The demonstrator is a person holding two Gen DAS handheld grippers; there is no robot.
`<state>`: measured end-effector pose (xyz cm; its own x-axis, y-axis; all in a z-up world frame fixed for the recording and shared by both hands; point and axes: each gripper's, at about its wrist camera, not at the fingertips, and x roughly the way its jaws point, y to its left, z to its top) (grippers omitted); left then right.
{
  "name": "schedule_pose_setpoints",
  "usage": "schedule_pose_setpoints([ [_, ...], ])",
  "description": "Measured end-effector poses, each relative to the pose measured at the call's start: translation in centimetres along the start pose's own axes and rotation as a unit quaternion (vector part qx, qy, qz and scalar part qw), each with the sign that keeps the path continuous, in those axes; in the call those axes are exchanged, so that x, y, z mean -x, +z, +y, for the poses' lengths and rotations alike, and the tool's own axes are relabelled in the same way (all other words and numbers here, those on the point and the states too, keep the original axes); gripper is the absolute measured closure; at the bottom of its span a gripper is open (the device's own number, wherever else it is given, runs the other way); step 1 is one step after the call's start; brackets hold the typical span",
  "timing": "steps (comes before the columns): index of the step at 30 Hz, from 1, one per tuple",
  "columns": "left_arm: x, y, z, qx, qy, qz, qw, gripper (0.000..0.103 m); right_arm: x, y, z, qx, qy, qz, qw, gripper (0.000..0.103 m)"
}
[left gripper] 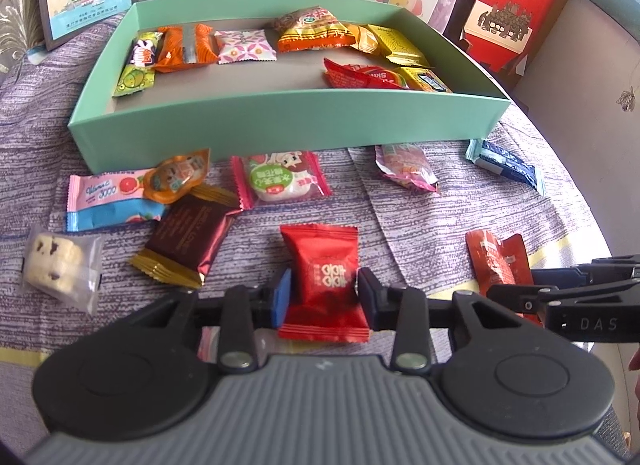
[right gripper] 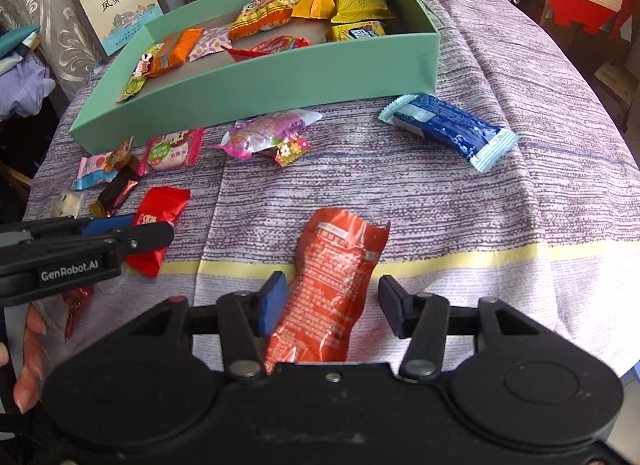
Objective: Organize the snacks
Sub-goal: 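Carry the red candy and orange wrapper into the green box and open both grippers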
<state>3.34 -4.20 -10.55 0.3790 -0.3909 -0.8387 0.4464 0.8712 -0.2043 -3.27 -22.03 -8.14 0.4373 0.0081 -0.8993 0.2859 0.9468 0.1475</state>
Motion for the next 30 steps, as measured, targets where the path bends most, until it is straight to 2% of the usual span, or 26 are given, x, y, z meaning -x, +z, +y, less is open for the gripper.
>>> schedule_pose_setpoints([
  [3, 0.0, -0.1, -0.1, -0.004, -0.001, 0.002, 1.0000, 0.056, -0.4, -0.2, 0.9, 0.020, 0.001, -0.016, 1.000, 0.053],
  [4, 0.0, -0.1, -0.2, -0.005, 0.000, 0.002, 1.0000, 0.055, -0.5, -0.2, 1.2, 0.033, 0.007, -0.021, 0.999, 0.062],
  [6, 0.0, -0.1, -0.3, -0.009, 0.003, 0.003, 1.0000, 0.055, -0.6, -0.2, 1.6, 0.043, 0.009, -0.025, 0.999, 0.066],
  [7, 0.0, -0.1, -0.5, -0.014, 0.004, 0.002, 0.9999, 0.058, -0.6, -0.1, 1.7, 0.044, 0.011, -0.025, 0.999, 0.067],
  [9, 0.0, -0.2, -0.6, -0.024, 0.014, -0.003, 0.9996, 0.070, -0.4, 0.0, 1.7, 0.036, 0.022, -0.022, 0.999, 0.069],
  [10, 0.1, -0.1, -0.4, -0.020, 0.010, -0.005, 0.9997, 0.072, -0.2, 0.1, 1.7, 0.035, 0.027, -0.023, 0.999, 0.070],
  [18, 2.5, 0.3, 0.2, 0.000, -0.009, -0.022, 0.9997, 0.073, 2.5, 2.3, 1.5, 0.024, 0.064, -0.058, 0.996, 0.070],
  [24, 4.7, 3.1, 0.9, 0.011, -0.016, -0.053, 0.9984, 0.073, 4.3, 6.3, 2.4, 0.032, 0.099, -0.089, 0.991, 0.070],
  [30, 5.4, 7.9, 2.8, 0.024, 0.004, -0.085, 0.9961, 0.073, 4.4, 12.6, 4.6, 0.038, 0.131, -0.121, 0.983, 0.070],
])
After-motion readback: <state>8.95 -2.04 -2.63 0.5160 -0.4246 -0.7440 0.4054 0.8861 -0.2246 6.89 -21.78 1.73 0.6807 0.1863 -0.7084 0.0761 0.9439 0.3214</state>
